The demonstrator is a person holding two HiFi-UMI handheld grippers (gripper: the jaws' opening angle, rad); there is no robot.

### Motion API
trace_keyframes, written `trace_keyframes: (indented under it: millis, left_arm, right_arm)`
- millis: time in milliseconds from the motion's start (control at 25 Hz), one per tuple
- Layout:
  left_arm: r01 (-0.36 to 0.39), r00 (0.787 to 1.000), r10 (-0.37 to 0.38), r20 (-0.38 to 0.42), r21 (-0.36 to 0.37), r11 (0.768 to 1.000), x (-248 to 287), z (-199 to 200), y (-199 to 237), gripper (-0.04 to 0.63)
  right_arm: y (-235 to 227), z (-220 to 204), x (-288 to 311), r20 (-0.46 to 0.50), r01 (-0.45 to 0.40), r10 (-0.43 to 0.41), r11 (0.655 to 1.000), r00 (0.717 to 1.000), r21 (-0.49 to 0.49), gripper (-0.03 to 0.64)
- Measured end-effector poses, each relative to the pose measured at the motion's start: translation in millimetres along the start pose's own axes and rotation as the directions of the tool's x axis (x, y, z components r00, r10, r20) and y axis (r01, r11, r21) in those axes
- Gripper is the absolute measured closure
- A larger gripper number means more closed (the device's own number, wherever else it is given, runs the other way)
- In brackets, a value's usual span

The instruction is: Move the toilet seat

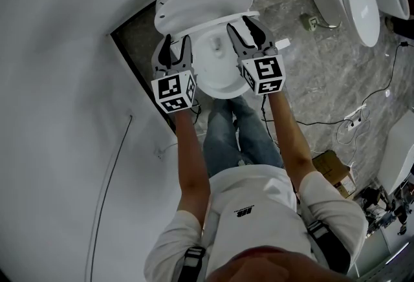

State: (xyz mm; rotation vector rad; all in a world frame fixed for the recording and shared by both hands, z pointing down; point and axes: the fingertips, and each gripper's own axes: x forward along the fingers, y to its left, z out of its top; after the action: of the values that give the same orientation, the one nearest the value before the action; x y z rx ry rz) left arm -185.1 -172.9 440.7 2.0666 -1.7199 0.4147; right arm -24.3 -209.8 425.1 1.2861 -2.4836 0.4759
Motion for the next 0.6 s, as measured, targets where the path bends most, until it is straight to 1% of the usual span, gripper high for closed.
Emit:
trace_keyframes:
  millis: [240,600]
  left_arm:
    - [0.001,1.0,-0.001,0.006,-0.003,1.0,12.7,-2.7,4.6,0.385]
    - [0.003,1.0,-0.003,0.014,0.005,1.0,19.8,6.1,10.7,0.393]
  right_arm:
    - [-5.8,-3.3,12.0,0.0,0.008,-0.008,1.0,1.0,-0.005,0.417]
    - [-8.1,5.8,21.7,0.007,0.016,-0.016,1.0,1.0,-0.014,0.417]
